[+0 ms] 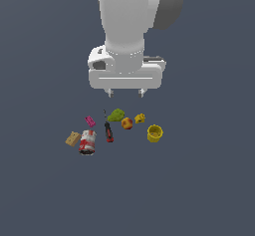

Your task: Pick up a designated object from a clutter of objects.

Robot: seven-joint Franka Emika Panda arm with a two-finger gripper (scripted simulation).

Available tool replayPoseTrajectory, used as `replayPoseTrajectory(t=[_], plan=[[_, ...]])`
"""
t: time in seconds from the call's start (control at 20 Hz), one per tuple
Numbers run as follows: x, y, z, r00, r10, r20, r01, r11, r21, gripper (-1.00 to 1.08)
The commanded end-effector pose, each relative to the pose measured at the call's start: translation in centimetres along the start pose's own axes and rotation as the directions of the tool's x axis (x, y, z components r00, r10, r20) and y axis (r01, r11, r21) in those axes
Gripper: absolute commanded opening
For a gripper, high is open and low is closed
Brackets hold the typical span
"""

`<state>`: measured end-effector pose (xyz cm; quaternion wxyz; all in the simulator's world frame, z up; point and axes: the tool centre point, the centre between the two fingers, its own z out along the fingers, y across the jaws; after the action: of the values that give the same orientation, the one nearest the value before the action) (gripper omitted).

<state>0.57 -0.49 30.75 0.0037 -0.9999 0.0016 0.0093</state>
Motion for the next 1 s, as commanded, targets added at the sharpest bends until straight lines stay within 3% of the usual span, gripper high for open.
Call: replayPoseTrajectory(t=[0.0,0.5,0.95], plan=[[0.0,0.0,0.0,1.0,0.0,0.0,0.0,1.0,0.0,1.0],[0.8,-1.8,-1.1,0.999,-0.03,-0.035,0.031,0.999,0.029,1.0],[0.7,-1.6,-0.6,0.998,-0.053,-0.035,0.054,0.998,0.026,1.0]])
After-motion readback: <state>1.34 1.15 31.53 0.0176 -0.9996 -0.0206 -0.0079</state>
